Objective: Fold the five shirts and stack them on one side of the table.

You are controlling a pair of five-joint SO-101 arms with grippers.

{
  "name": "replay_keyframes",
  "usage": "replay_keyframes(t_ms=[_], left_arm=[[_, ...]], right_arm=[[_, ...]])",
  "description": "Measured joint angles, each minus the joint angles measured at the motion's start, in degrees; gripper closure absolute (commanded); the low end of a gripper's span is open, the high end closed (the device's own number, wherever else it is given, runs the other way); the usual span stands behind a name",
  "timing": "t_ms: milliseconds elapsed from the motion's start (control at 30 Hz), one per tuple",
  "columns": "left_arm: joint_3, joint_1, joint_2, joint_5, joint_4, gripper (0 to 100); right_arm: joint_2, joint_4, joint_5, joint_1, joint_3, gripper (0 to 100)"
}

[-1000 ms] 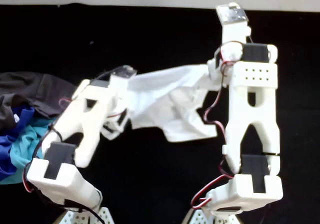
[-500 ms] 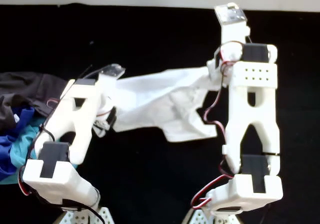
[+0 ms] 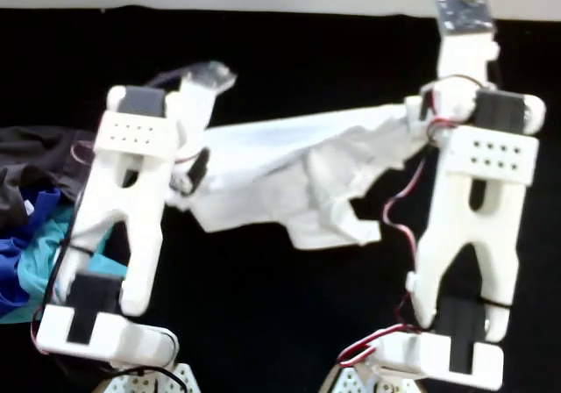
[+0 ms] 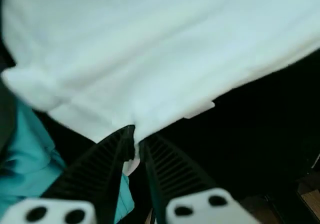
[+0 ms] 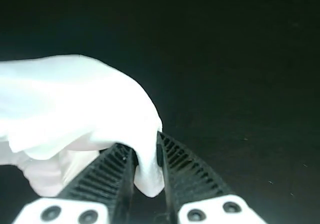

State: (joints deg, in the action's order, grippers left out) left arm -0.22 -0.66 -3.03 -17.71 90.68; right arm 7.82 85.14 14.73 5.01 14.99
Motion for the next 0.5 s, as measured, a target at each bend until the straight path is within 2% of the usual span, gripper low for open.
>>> replay_keyframes(t_ms=[267,500], left_arm=[[-20.40,-4.92,-11.87,-0.09,8.26,99],[-23.38,-4.84,-22.33,-0.09,9.23,99]], right_arm=[[9.93,-0.18,0.00,0.79,5.36,99.2],[17.32,-0.18,0.00,0.79,14.86,99.2]])
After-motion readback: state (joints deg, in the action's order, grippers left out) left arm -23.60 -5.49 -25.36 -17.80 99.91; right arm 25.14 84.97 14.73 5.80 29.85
